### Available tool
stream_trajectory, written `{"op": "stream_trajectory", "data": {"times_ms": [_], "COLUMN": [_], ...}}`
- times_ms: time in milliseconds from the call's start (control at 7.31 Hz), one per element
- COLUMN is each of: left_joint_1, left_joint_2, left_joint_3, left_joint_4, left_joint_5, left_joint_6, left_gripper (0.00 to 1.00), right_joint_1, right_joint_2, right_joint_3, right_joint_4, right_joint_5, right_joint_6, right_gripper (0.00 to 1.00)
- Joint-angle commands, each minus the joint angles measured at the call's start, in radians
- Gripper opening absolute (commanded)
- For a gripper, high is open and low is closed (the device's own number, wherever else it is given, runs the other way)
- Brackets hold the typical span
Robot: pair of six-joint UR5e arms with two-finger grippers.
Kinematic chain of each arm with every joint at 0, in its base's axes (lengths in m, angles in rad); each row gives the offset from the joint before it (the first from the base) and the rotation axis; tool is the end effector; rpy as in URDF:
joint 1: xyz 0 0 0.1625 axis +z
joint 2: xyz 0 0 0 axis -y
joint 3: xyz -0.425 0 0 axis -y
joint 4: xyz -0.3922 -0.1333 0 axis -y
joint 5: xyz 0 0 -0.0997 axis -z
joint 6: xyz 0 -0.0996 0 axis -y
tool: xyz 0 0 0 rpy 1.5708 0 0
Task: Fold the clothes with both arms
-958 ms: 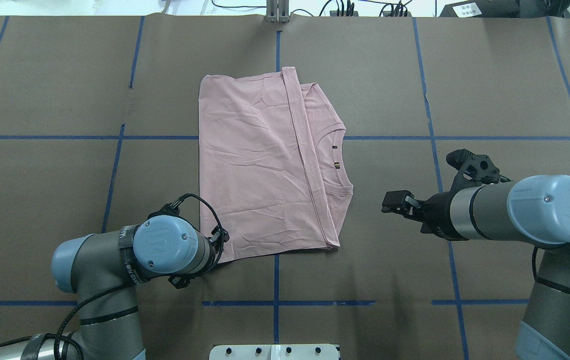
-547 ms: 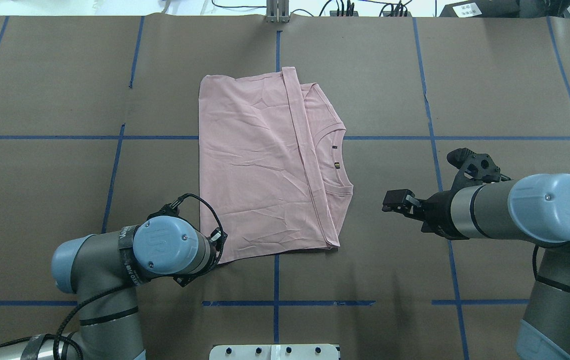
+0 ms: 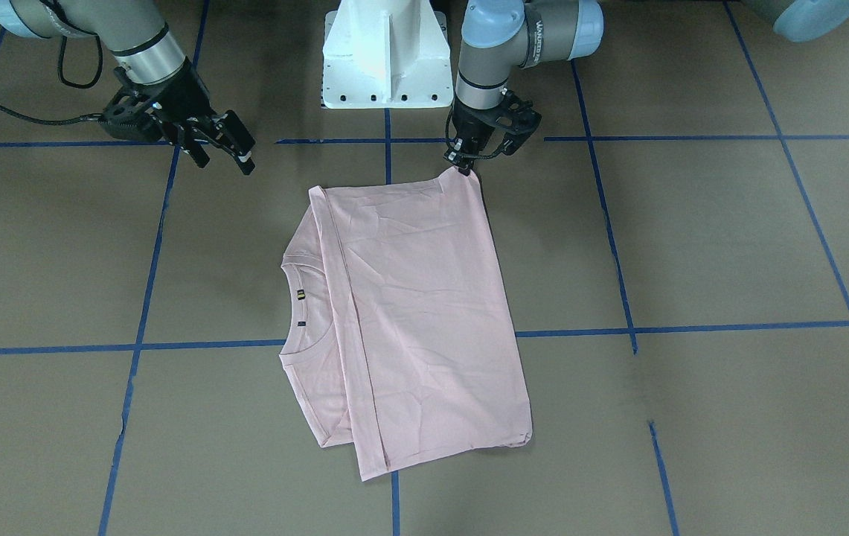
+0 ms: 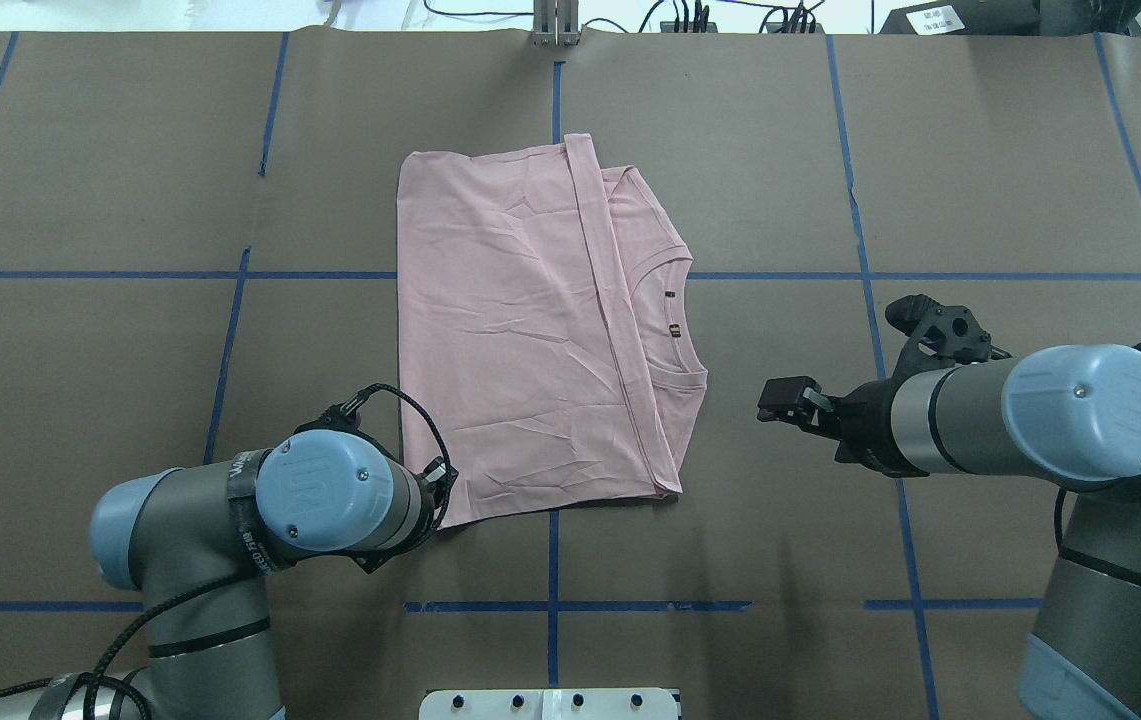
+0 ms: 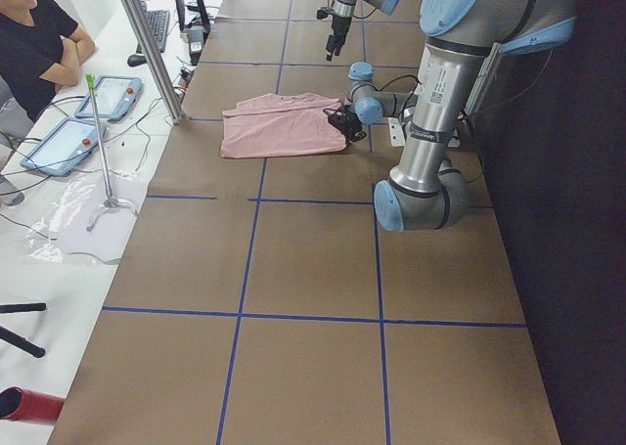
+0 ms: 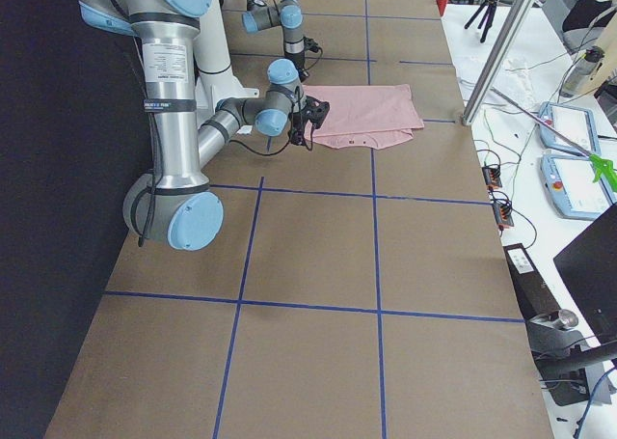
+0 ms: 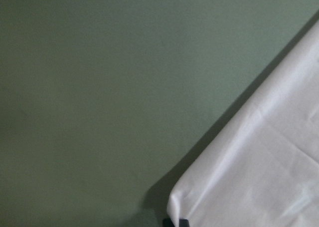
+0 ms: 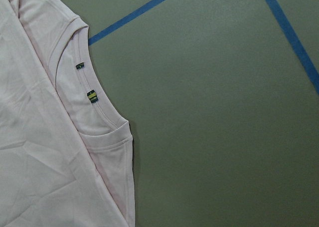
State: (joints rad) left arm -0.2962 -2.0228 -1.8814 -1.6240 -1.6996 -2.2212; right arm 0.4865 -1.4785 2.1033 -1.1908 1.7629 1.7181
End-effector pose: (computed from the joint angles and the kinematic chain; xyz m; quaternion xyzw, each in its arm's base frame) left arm 0.5477 -0.2932 0.2690 -0.1279 0.3793 -0.3948 0.8270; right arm -0.3826 -0.3316 0.3246 -0.0019 -0.4866 0.2280 0.8433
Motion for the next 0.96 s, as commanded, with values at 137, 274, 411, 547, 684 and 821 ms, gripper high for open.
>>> {"op": "stream_trajectory", "data": {"times_ms": [137,274,411,547,684,821], "left_joint_1": [-0.003,-0.004,-0.006,-0.004,-0.006,-0.006], "left_joint_2": [-0.001,0.000,0.000,0.000,0.000,0.001], "left_joint_3": [-0.015,-0.021,-0.021,-0.022,-0.021,-0.022], "left_joint_4": [0.009,0.010,0.009,0.009,0.009,0.009], "left_joint_5": [0.001,0.001,0.001,0.001,0.001,0.001], "left_joint_6": [0.003,0.003,0.003,0.003,0.003,0.003], "left_gripper": [0.00,0.00,0.00,0.00,0.00,0.00], "right_joint_1": [-0.054,-0.068,-0.091,-0.107,-0.114,-0.115], "right_joint_2": [0.237,0.301,0.326,0.352,0.348,0.352], "right_joint_3": [-0.110,-0.179,-0.222,-0.264,-0.275,-0.295], "right_joint_4": [-0.271,-0.285,-0.283,-0.283,-0.286,-0.285], "right_joint_5": [-0.039,-0.054,-0.057,-0.057,-0.057,-0.057], "right_joint_6": [0.014,0.015,0.046,0.064,0.064,0.064], "right_gripper": [1.00,1.00,1.00,1.00,1.00,1.00]}}
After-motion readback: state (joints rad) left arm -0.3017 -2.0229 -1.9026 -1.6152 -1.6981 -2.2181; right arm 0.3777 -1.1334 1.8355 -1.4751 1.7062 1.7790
